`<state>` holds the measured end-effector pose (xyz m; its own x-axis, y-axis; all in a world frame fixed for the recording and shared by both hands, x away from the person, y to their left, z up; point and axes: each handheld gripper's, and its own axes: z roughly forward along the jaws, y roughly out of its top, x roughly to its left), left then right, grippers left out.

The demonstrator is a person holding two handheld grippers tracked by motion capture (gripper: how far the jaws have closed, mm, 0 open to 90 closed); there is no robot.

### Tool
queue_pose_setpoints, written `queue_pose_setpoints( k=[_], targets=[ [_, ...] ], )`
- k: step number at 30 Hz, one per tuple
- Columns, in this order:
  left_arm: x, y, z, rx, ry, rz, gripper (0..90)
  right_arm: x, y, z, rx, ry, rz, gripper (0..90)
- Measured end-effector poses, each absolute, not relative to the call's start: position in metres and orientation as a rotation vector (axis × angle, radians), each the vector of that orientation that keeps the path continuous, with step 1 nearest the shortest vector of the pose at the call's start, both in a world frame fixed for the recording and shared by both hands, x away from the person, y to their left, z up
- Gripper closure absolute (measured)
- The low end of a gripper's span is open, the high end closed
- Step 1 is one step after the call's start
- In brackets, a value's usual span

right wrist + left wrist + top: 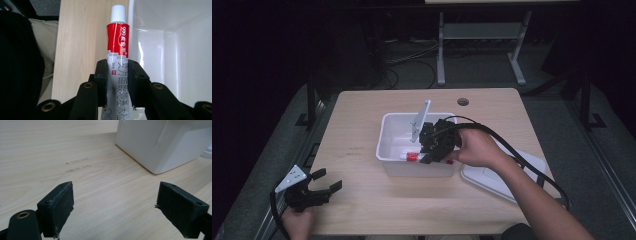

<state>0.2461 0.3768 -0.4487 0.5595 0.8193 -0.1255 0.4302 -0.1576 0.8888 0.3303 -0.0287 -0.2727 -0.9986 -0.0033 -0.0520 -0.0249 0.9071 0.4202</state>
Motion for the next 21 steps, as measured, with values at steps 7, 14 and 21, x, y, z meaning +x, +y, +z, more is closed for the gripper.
queue_pose_setpoints(
  k=[7,14,21],
  targets=[
    [0.246,0.376,-0.449,1.786,1.033,0.482,13.4,0.346,-0.03,-0.275,0.014,3.018,0.648,71.3],
    [0.246,0.377,-0.449,1.778,1.033,0.48,13.4,0.356,-0.028,-0.28,0.043,3.03,0.637,71.3],
    [0.246,0.376,-0.448,1.782,1.034,0.48,13.4,0.363,-0.027,-0.285,0.049,3.033,0.626,71.3]
  ],
)
